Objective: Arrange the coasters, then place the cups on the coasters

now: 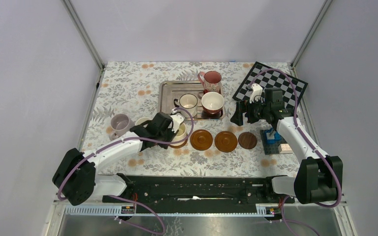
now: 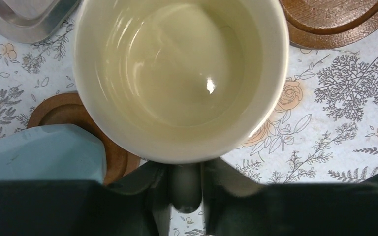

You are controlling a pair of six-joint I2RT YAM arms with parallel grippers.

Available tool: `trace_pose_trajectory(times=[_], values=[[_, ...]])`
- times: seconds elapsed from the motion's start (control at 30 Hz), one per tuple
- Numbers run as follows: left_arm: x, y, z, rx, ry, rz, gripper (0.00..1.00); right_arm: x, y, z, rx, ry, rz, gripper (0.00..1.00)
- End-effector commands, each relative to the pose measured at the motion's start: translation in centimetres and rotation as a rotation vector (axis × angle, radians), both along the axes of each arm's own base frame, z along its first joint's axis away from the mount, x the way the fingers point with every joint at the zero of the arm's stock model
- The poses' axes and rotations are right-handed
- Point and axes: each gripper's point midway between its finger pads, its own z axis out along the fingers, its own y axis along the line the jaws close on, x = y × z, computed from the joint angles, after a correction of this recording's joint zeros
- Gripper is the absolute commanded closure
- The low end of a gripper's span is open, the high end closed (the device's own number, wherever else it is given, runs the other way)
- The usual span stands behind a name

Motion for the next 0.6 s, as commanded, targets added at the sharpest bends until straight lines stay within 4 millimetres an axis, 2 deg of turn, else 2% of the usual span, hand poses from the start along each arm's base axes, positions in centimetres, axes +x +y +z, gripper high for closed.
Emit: trace_pose_trajectory(times=[0.0,0.07,0.33,0.47,0.57], values=[[2.2,-1.8,3.0,-0.067,-0.103,-0.020,0.65,0.4,-0.3,0.9,-0.008,-0.046,-0.006,0.00],[2.2,-1.8,3.3,-0.069,-0.103,-0.023,0.57,0.3,-0.3,0.9,-0.008,-0.045,-0.005,0.00],[1.5,-1.7,4.3,-0.067,-0.083,-0.041,0.48,0.4,-0.3,1.0,-0.006,-0.052,-0.004,0.00],[0.8,-1.5,5.6,-0.079,-0.082,-0.055,0.26,0.4,-0.1,1.0,0.001,-0.046,0.001,0.00],[0.8,-1.4,7.4,-0.080,-0.093,-0.071,0.18,0.4,0.0,1.1,0.005,-0.048,0.008,0.00]])
